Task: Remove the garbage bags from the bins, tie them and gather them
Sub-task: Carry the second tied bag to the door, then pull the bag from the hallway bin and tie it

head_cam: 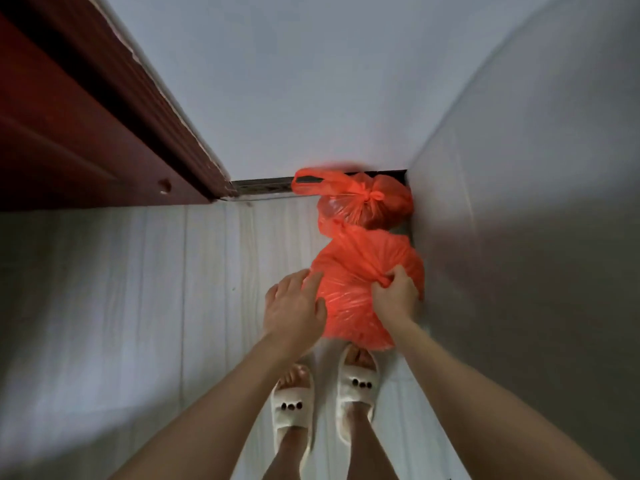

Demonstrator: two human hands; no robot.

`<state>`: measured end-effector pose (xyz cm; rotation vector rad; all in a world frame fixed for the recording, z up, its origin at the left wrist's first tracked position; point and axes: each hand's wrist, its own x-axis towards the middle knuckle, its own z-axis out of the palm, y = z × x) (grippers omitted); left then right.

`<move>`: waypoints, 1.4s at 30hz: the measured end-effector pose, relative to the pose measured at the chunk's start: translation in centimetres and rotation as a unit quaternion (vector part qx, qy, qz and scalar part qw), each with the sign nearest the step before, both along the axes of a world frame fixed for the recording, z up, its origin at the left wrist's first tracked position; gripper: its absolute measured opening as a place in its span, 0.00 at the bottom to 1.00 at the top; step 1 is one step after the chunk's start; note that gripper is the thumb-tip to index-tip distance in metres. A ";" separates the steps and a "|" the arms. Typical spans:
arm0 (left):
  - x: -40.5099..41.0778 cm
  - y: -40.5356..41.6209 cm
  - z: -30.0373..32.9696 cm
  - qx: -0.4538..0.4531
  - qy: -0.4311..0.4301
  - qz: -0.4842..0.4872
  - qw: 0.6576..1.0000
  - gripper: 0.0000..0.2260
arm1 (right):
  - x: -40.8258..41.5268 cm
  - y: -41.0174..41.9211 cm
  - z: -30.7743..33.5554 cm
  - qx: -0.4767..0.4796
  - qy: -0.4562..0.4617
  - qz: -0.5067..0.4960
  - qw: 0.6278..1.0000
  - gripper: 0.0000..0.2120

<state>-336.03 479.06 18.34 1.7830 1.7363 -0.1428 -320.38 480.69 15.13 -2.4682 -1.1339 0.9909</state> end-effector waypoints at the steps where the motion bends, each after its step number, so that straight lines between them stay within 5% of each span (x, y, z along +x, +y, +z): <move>1: 0.3 0.7 -2.7 -0.001 0.004 -0.003 1.000 0.23 | 0.3 1.0 -2.9 -0.011 -0.010 -0.005 1.000 0.09; 7: 1.8 3.2 -14.8 -0.039 -0.001 -0.004 0.999 0.23 | 0.9 3.8 -16.6 -0.015 0.005 -0.118 0.993 0.09; 11: 1.8 3.9 -15.9 -0.050 0.002 -0.012 0.999 0.23 | 1.5 4.6 -18.6 -0.040 0.145 -0.168 0.974 0.15; 15: 2.0 3.8 -10.9 -0.075 0.011 -0.042 0.996 0.24 | 2.9 3.9 -12.7 -0.145 0.277 -0.184 0.932 0.25; 19: 3.2 3.0 -2.4 -0.057 -0.010 -0.090 0.994 0.22 | 3.8 2.1 -3.1 -0.103 0.195 -0.079 0.972 0.21; 26: 6.6 -0.7 15.9 0.049 -0.083 -0.162 0.982 0.16 | 5.9 -7.0 16.3 0.038 0.145 -0.094 0.984 0.13; 35: 17.0 -21.6 31.1 0.048 -0.177 -0.399 0.898 0.16 | 10.7 -36.3 36.1 0.154 0.023 -0.295 0.943 0.11; 42: 25.7 -49.2 35.6 -0.043 -0.222 -0.576 0.785 0.15 | 9.4 -68.8 42.1 0.150 -0.021 -0.554 0.819 0.11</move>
